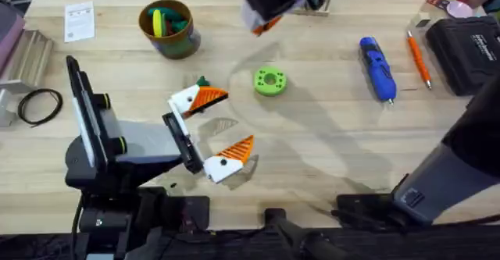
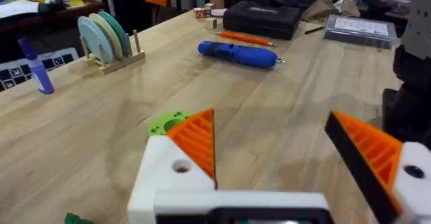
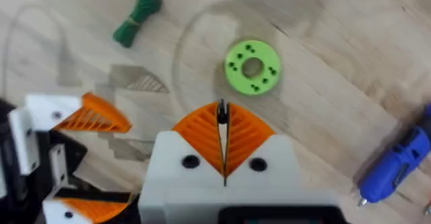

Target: Pick up the gripper from the table and insert it into the empty holder that is missing its gripper. Then pick up a screw, insert it into the mounting hole, and use the screwdriver to tighten it. Finally, clean up the table by picking up the vegetable and placing it into the bucket.

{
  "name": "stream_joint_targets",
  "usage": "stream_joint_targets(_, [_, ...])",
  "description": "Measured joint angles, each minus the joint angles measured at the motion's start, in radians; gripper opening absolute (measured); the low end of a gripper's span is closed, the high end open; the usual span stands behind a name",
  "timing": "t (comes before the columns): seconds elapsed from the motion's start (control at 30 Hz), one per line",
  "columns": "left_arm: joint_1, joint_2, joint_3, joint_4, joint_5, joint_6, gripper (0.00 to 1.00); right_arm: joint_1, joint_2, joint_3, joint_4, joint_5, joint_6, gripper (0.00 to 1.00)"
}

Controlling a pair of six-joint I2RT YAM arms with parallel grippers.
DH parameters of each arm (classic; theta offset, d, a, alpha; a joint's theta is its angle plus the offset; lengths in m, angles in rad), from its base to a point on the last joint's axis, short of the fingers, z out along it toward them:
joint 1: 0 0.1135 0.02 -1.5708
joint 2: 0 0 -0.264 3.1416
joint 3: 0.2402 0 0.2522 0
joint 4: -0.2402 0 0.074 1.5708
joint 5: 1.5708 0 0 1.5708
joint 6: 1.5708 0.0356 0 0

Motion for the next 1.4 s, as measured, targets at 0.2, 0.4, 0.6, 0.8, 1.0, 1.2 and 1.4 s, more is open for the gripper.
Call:
stream_joint_targets(0.2, [0.000, 0.000, 0.000, 0.000, 0.000, 0.000, 0.986, 0.122, 0.000, 0.008, 0.035, -0.015, -0.075, 0.006])
stream_joint_targets(0.4, [0.000, 0.000, 0.000, 0.000, 0.000, 0.000, 0.985, 0.206, 0.000, 0.044, 0.067, -0.019, -0.118, 0.006])
stream_joint_targets(0.6, [0.000, 0.000, 0.000, 0.000, 0.000, 0.000, 0.986, 0.268, 0.000, 0.053, 0.066, -0.052, -0.178, 0.006])
stream_joint_targets(0.8, [0.000, 0.000, 0.000, 0.000, 0.000, 0.000, 0.986, 0.292, 0.000, 0.053, 0.021, -0.111, -0.237, 0.006])
stream_joint_targets(1.0, [0.000, 0.000, 0.000, 0.000, 0.000, 0.000, 0.986, 0.291, 0.001, 0.053, 0.012, -0.164, -0.271, 0.006])
stream_joint_targets(1.2, [0.000, 0.000, 0.000, 0.000, 0.000, 0.000, 0.986, 0.291, 0.027, 0.057, 0.036, -0.178, -0.285, 0.006])
stream_joint_targets(1.4, [0.000, 0.000, 0.000, 0.000, 0.000, 0.000, 0.986, 0.291, 0.073, 0.057, 0.041, -0.173, -0.305, 0.006])
